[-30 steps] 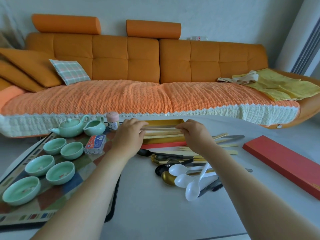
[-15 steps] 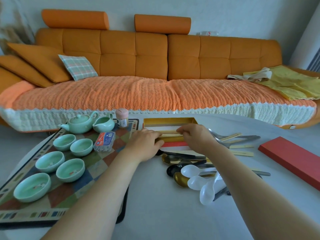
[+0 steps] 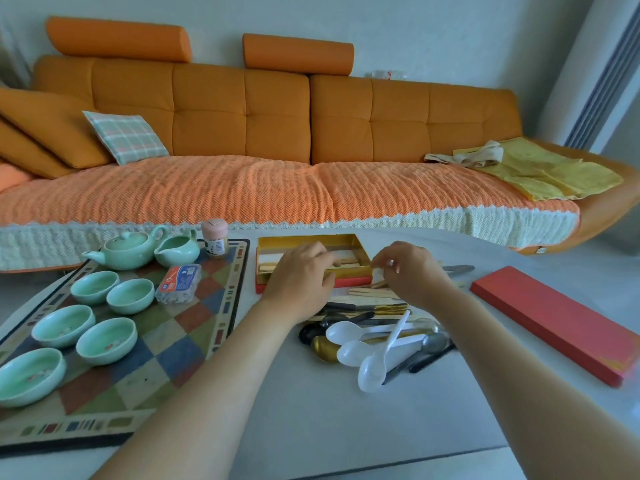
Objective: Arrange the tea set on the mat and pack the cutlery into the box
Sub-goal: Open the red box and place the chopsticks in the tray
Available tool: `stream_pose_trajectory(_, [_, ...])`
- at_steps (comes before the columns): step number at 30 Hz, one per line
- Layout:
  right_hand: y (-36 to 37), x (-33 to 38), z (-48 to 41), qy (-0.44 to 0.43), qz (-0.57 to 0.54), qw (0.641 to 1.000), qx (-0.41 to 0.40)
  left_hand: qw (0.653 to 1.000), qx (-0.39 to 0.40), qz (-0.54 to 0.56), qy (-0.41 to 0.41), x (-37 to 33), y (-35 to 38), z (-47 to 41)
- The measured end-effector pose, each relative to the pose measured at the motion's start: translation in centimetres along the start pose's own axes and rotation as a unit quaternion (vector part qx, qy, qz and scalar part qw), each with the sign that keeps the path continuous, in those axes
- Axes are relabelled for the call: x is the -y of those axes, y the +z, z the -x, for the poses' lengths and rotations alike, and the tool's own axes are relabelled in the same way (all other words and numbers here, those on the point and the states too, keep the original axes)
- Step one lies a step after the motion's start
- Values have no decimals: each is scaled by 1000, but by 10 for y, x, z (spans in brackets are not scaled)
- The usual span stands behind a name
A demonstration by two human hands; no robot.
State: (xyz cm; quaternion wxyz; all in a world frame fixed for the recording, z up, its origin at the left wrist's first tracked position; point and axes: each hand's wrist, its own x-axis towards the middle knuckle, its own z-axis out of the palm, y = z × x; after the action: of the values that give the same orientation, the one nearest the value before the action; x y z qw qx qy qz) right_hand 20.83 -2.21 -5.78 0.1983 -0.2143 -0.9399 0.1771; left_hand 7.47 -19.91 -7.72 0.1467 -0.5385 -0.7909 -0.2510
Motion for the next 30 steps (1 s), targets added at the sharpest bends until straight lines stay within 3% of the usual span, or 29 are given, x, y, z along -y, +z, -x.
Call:
stream_pose_trajectory(4, [-15,-27,21,38,61,997,27,994,83,63,-23,-30,12,-3])
stream_pose_trajectory(9, [-18,-44,37,57,118,988,78,983,179,36,-31,-41,30,-2])
stream_pose_trajectory(17, [-13,-42,36,16,110,989,100,992,126,-4,-25,-37,31,-4])
stream_pose_trajectory(30, [-3,-32,29,-17,98,990,100,990,125,-53,-30,-37,20,-3])
